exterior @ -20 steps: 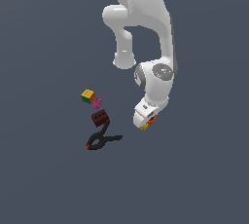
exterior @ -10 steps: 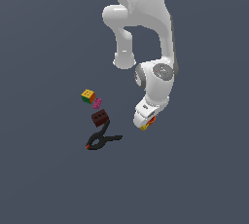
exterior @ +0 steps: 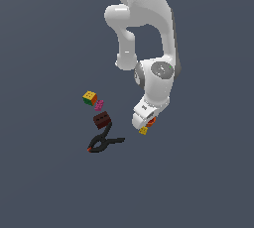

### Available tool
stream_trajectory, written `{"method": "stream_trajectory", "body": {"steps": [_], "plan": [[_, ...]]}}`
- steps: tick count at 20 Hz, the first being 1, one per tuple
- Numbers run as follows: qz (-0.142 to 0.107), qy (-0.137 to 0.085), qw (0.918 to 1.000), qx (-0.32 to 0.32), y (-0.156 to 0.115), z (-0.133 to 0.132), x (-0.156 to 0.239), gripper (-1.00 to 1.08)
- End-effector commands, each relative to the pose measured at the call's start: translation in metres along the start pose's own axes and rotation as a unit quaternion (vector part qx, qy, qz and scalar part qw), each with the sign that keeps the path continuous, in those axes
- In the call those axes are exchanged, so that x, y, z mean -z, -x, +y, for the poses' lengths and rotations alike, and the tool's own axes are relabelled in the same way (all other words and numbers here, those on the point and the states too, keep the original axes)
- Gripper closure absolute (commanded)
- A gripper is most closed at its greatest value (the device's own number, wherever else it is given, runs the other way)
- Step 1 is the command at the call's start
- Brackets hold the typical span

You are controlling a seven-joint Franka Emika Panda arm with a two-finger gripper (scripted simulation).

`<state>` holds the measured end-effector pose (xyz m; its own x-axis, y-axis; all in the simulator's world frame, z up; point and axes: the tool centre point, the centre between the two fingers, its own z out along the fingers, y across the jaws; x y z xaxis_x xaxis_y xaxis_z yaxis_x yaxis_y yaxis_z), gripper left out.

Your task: Pick up a designated object from a clutter of objects.

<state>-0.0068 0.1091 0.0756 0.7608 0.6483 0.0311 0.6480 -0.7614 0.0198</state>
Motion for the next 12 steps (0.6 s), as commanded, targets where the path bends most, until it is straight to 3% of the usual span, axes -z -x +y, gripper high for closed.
{"method": "stream_trajectory", "body": {"steps": [1, 12], "plan": [[0.0, 0.0, 1.0, 0.0, 0.004, 0.012, 0.012, 1.08], [-0.003, -0.004, 1.0, 0.001, 0.032, 0.091, 0.094, 1.08]]}}
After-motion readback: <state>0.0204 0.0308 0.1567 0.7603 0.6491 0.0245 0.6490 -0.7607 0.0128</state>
